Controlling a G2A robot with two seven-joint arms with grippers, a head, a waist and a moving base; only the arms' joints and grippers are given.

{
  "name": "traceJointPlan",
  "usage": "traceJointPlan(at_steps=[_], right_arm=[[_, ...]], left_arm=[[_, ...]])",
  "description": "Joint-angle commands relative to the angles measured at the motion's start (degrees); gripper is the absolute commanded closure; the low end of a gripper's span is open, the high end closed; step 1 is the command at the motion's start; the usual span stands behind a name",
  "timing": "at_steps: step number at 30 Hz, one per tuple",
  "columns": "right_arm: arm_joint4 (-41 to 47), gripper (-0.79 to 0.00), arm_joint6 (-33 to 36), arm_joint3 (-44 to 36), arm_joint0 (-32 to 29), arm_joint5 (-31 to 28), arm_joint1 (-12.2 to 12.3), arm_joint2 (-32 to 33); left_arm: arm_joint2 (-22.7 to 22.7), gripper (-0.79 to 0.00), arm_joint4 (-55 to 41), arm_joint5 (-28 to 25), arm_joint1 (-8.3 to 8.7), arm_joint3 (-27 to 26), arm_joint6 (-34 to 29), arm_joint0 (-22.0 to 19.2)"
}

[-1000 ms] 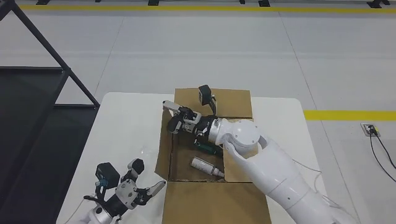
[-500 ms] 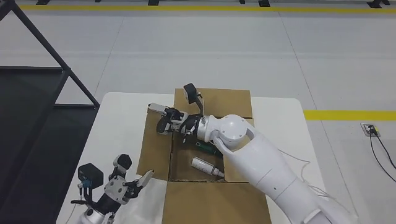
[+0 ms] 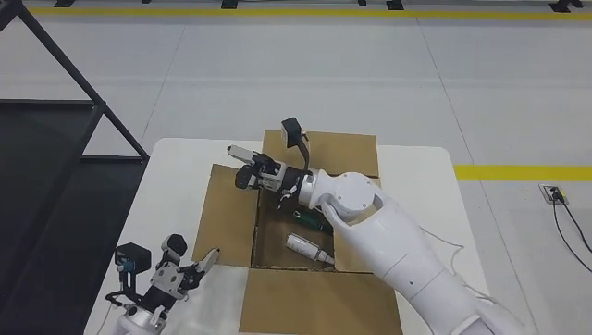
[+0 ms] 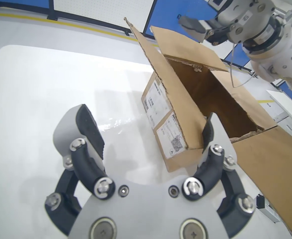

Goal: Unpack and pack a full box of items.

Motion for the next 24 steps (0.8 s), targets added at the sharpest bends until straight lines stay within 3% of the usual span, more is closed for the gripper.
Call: traceJointPlan(at_steps=[1, 24], right_arm=[[-0.5, -0.785, 0.1, -0.7, -0.6, -0.4, 0.2, 0.9], [-4.8, -0.785, 3.0, -5.9, -5.0, 2.3, 1.6, 7.4]], left_arm=[[0.1, -0.785, -0.1, 0.1, -0.05, 1.0, -0.2, -0.4], [1.1, -0.785, 1.4, 2.6, -0.55, 6.5, -2.1, -4.0]])
